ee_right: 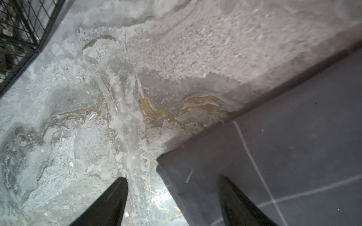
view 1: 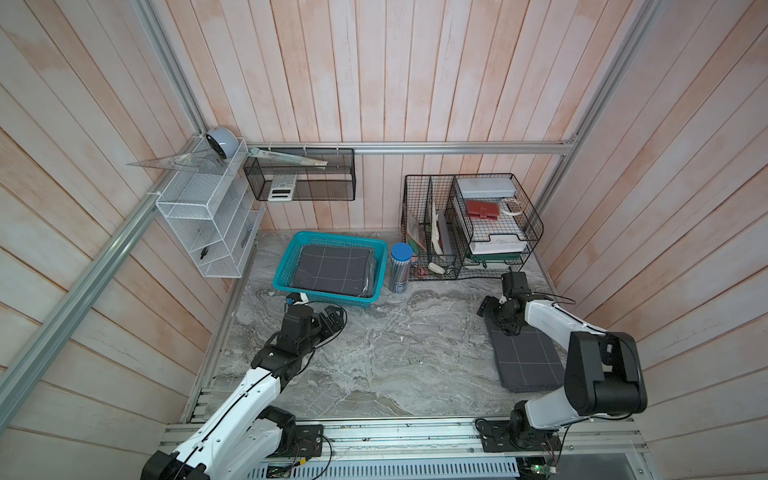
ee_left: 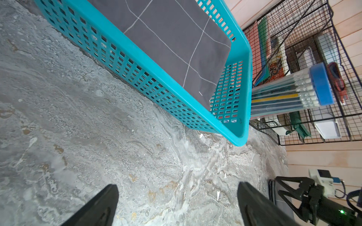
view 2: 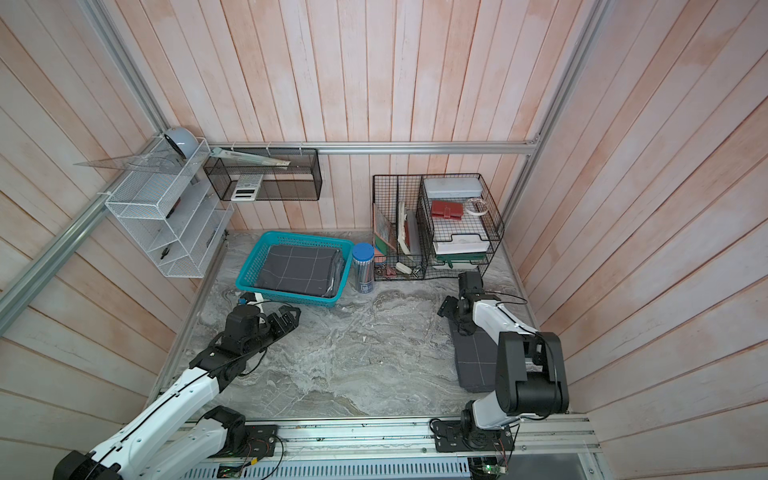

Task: Put the folded pillowcase in the basket
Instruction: Move the pillowcase to the center of the board.

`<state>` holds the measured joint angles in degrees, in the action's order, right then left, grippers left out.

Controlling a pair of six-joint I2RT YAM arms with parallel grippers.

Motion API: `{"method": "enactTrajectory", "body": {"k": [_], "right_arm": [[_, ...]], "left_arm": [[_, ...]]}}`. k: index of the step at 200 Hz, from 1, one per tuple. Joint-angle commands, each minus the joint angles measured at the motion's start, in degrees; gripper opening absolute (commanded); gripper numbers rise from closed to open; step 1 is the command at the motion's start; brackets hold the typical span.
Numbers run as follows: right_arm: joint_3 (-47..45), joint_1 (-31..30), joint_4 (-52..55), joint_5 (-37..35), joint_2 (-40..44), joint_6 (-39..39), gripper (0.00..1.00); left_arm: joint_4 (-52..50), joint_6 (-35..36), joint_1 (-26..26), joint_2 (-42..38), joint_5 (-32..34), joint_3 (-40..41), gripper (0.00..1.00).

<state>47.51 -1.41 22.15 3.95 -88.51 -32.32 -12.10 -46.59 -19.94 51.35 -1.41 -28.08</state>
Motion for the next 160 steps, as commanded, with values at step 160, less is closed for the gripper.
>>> {"method": "enactTrajectory", "body": {"k": [160], "right_arm": [[-0.4, -26.2, 4.3, -9.6, 8.2, -8.8, 0.8]], "left_arm": [[0.6, 0.4, -0.6, 1.4, 1.4, -0.1, 1.0]]}}
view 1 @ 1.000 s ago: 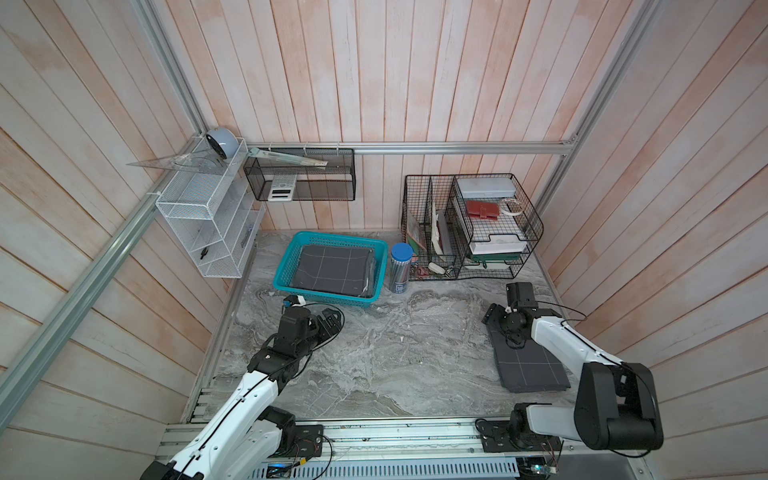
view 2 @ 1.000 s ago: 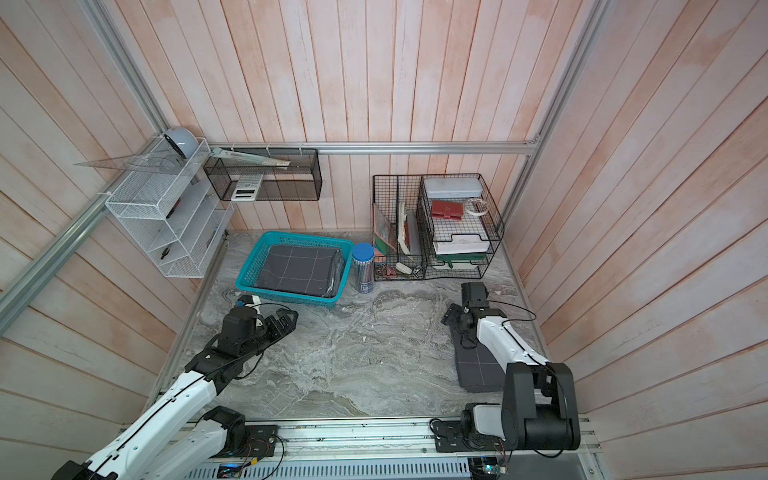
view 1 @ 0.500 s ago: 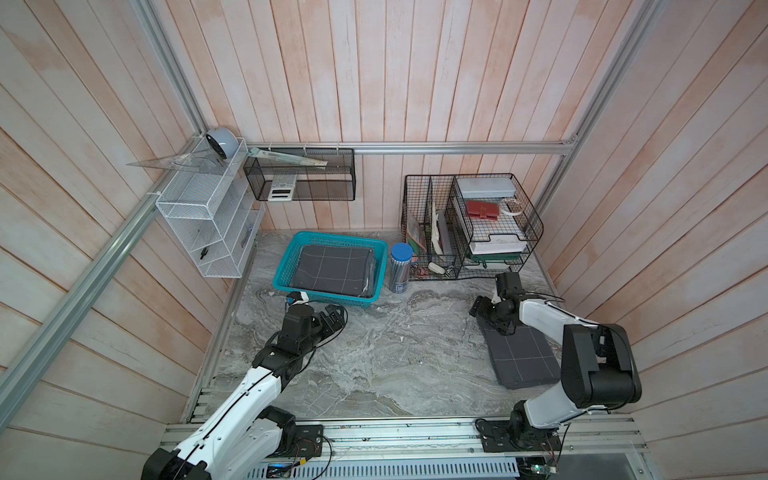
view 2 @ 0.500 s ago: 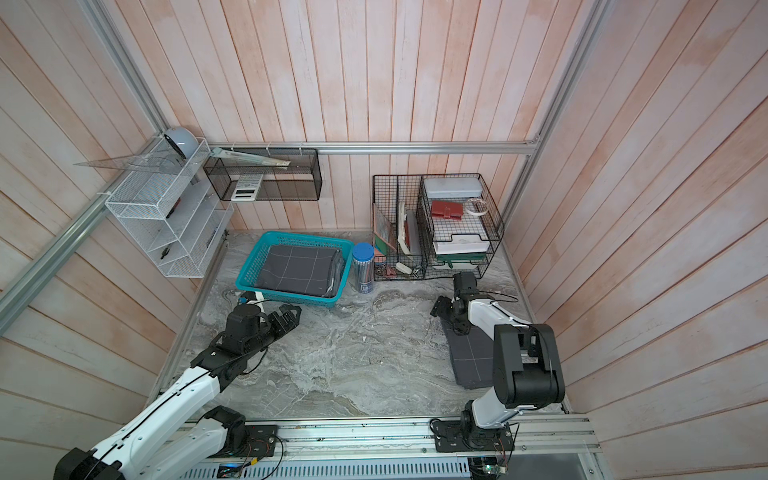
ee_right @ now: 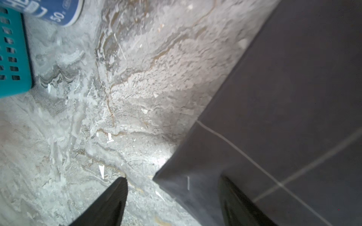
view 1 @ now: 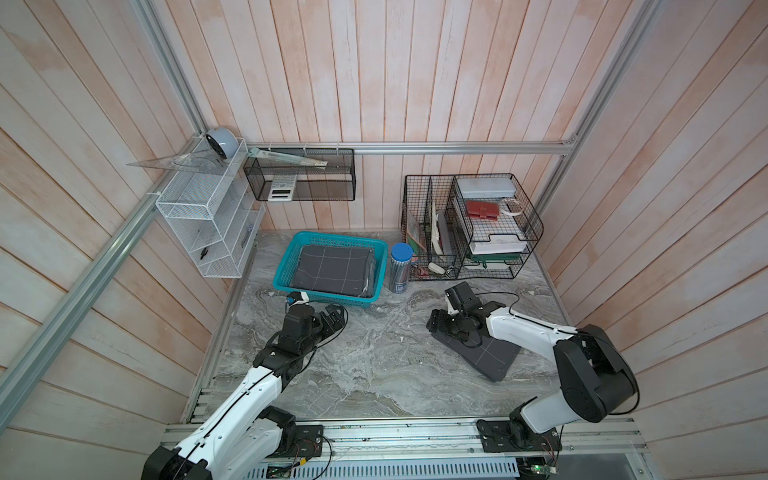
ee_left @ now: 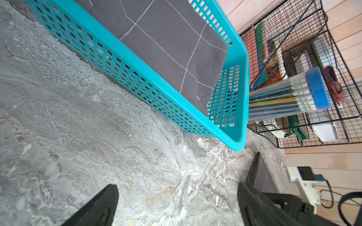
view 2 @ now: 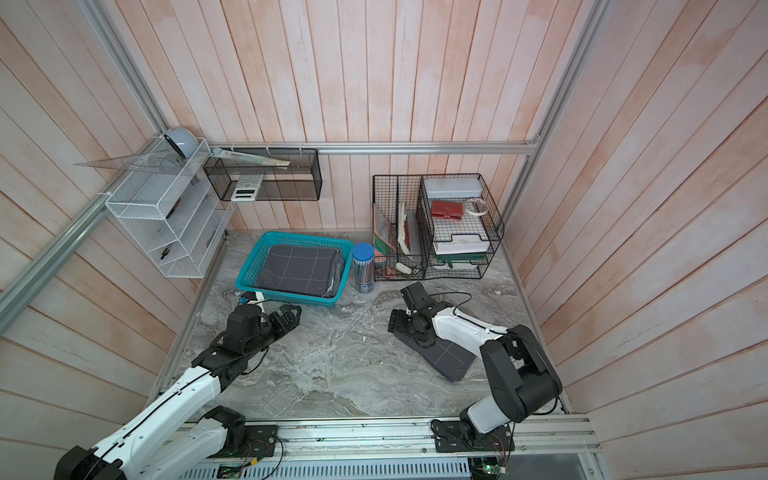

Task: Put the folded pillowcase in the basket
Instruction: Move the pillowcase to the center of the board.

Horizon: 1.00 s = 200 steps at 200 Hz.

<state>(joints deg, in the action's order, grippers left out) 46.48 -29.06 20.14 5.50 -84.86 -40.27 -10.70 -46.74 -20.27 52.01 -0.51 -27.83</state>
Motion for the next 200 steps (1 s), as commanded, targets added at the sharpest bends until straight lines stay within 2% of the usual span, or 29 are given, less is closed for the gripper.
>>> {"method": "enactTrajectory", "body": {"k": [1, 15, 38, 68, 82, 109, 157, 200], "right_arm": [[0.5, 1.6, 6.3, -11.5, 4.7, -0.7, 0.8], [-0.6, 4.9, 6.3, -12.6, 5.6, 0.8, 0.81], [-1.2, 9.5, 5.8, -9.4, 4.7, 2.3, 0.81], [1.8, 10.1, 6.9, -6.1, -0.9, 7.2, 0.81], [2.6, 9.6, 6.9, -4.9, -4.4, 7.1, 0.8], [2.8, 3.5, 6.3, -10.8, -6.5, 6.3, 0.79], [5.7, -6.8, 5.7, -8.6, -11.1, 4.3, 0.79], [6.8, -14.1, 6.5, -8.2, -8.3, 2.0, 0.79]], "left_arm": [[-0.8, 0.6, -0.3, 0.7, 0.5, -0.4, 1.0], [-0.6, 0.3, -0.3, 1.3, 0.3, -0.3, 1.0], [-1.7, 0.9, -0.5, 2.0, 0.0, -1.1, 1.0], [-4.0, 2.3, -0.5, 2.5, 0.0, -2.3, 1.0], [-4.5, 2.5, -0.6, 2.5, 0.0, -2.5, 1.0], [-4.0, 2.0, -0.6, 2.7, 0.5, -2.2, 1.0], [-3.1, 1.4, -0.7, 5.1, 1.2, -3.0, 1.0], [-3.5, 2.3, -1.0, 6.5, 0.8, -3.2, 1.0]]}}
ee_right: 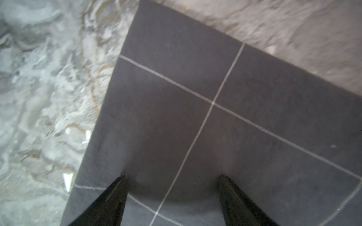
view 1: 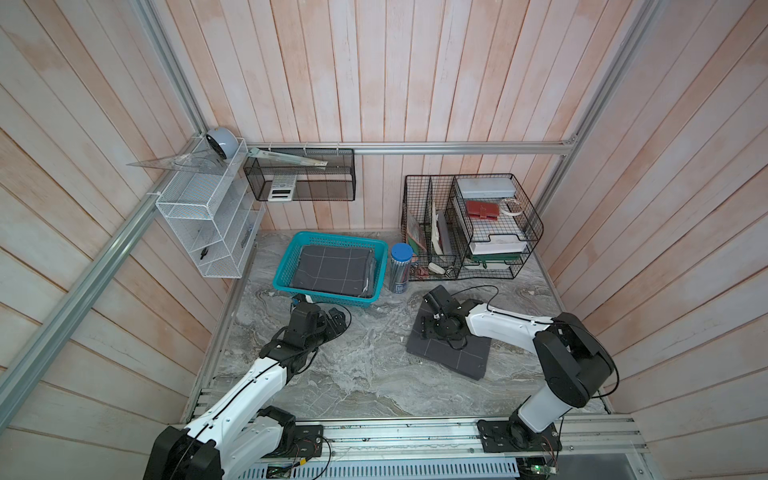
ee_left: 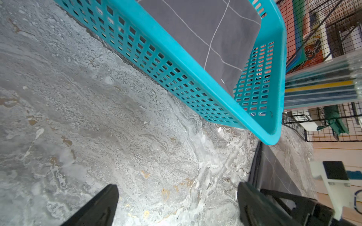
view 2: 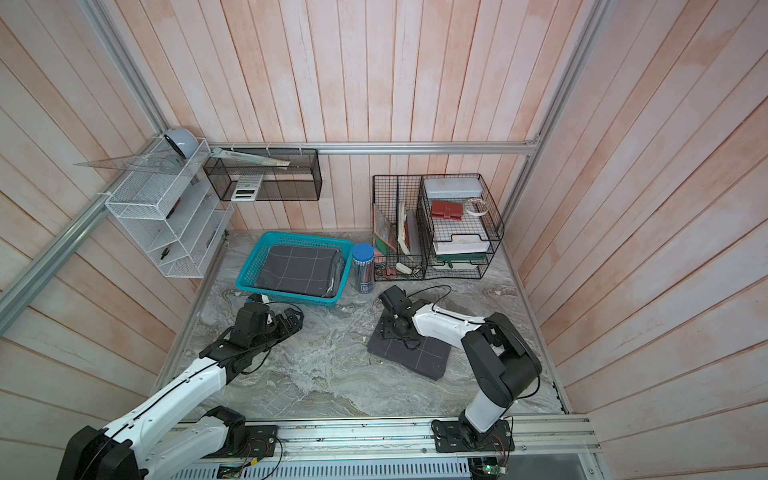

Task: Put the folded pillowcase in the basket
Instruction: Move the pillowcase to the center of the board.

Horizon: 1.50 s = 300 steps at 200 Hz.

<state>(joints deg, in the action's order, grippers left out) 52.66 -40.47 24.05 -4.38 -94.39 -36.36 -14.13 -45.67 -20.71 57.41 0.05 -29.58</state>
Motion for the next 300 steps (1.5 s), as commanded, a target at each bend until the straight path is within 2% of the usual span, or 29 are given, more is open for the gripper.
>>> {"method": "enactTrajectory", "body": {"k": [1, 14, 28, 35, 63, 89, 105, 144, 185, 214, 232, 247, 262, 300], "right_arm": [[0.7, -2.8, 2.7, 1.6, 1.3, -1.9, 0.79], [1.5, -2.2, 5.1, -0.3, 2.8, -0.2, 0.8], [2.6, -0.7, 10.2, -9.0, 3.6, -0.9, 0.81], [2.2, 1.0, 11.0, -10.9, 4.1, -0.7, 0.81], [-0.8, 8.9, 9.4, -8.1, 6.1, 2.8, 0.81], [-1.4, 10.5, 8.6, -5.8, 4.6, 5.2, 0.81], [-1.7, 9.3, 7.2, -4.0, 2.8, 4.5, 0.81], [-0.6, 1.4, 3.7, -3.0, -1.6, 1.9, 0.81], [3.1, -5.8, 2.5, -1.3, -5.2, -0.7, 0.81], [5.0, -7.4, 3.5, -1.3, -3.5, -1.0, 0.81], [4.9, -7.3, 5.3, -4.9, 0.1, 0.3, 0.81], [4.1, -6.6, 6.7, -9.3, 3.6, 2.1, 0.81], [2.0, -5.0, 7.8, -14.2, 6.6, 0.9, 0.81], [-6.0, 6.2, 6.2, -6.9, 13.3, 2.2, 0.81]], "left_arm": [[0.0, 1.3, -0.6, 1.1, 0.2, -1.5, 1.0], [-1.2, 2.6, -1.4, 2.8, 0.5, -2.6, 1.0], [-2.2, 3.4, -2.7, 4.4, 1.4, -3.6, 1.0], [-2.1, 3.4, -3.5, 4.9, 1.7, -3.6, 1.0], [-1.6, 3.2, -6.9, 6.9, 3.1, -4.6, 1.0], [-1.5, 2.3, -10.1, 9.2, 5.9, -5.9, 1.0], [-0.9, 1.7, -11.7, 10.6, 6.8, -6.5, 1.0], [-0.7, 1.5, -15.5, 14.1, 8.7, -8.3, 1.0], [0.7, 0.8, -16.3, 16.6, 8.6, -8.0, 1.0], [0.9, 0.0, -16.8, 17.5, 8.1, -7.4, 1.0], [0.8, 0.0, -17.5, 18.0, 8.2, -7.0, 1.0], [0.7, 0.2, -18.2, 18.4, 8.2, -6.7, 1.0], [0.6, 0.1, -19.5, 19.0, 8.7, -7.2, 1.0], [1.4, 0.0, -23.1, 22.0, 9.0, -9.9, 0.95]]}}
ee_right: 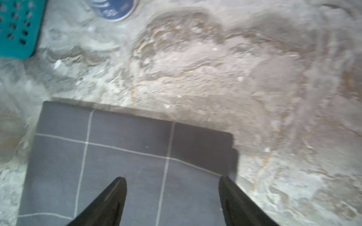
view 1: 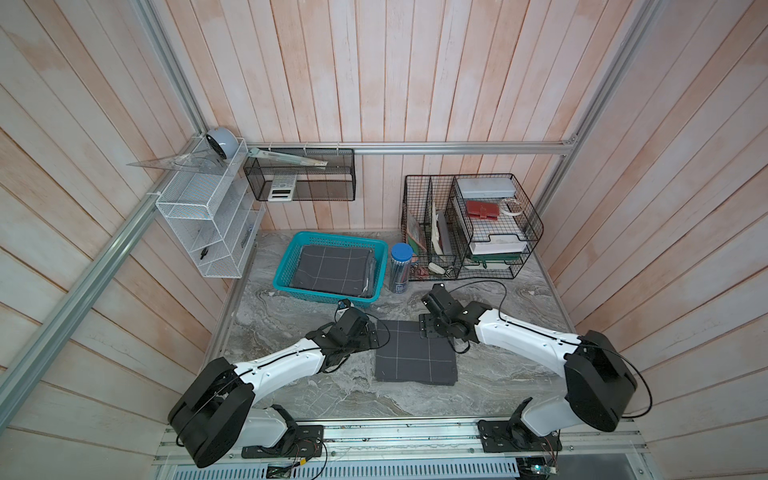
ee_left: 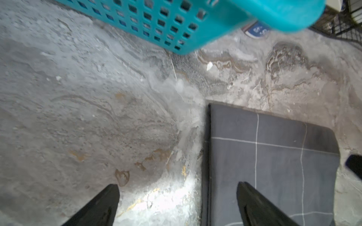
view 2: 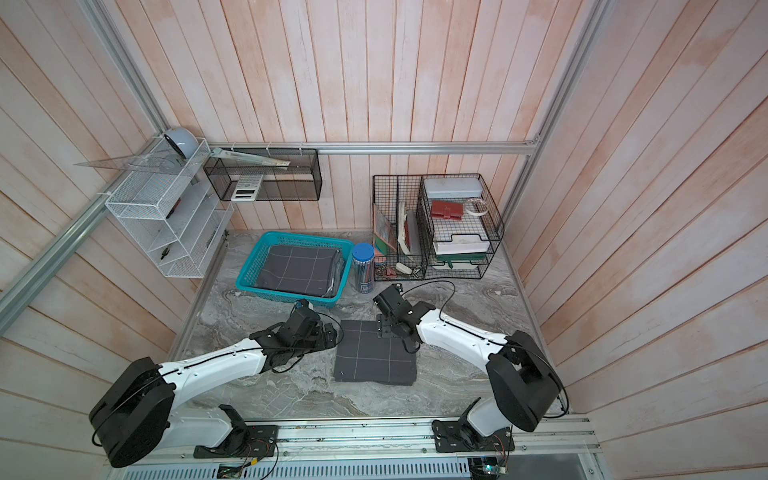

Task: Put the folded pillowcase in the basket
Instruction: Pick up the pillowcase at the center of the board.

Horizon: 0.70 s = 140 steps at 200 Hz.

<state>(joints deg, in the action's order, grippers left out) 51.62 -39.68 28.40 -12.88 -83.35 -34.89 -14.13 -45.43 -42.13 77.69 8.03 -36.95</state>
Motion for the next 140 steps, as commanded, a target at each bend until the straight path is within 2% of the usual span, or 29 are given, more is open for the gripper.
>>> {"method": "enactTrajectory", "body": {"k": [1, 29, 69, 107, 140], "right_arm": [[-5.1, 5.7, 1.7, 1.8, 2.5, 0.7, 0.81], [-10.6, 10.6, -2.2, 8.3, 5.8, -0.4, 0.8], [-12.9, 11.0, -6.1, 14.6, 5.5, 1.2, 0.78], [-13.5, 11.0, -8.0, 15.6, 1.9, -0.1, 0.77], [-14.6, 10.9, -9.9, 16.8, 0.2, -1.3, 0.7]], "left_arm": [[1.5, -0.3, -1.7, 1.9, 1.1, -2.6, 0.95], [3.4, -1.0, -3.3, 5.9, 0.6, -4.0, 0.89], [4.9, -1.8, -4.1, 9.1, -0.4, -5.1, 0.8], [4.4, -1.8, -4.3, 10.9, -0.7, -6.2, 0.72], [4.3, -2.3, -4.3, 12.6, -0.5, -6.6, 0.65]]}}
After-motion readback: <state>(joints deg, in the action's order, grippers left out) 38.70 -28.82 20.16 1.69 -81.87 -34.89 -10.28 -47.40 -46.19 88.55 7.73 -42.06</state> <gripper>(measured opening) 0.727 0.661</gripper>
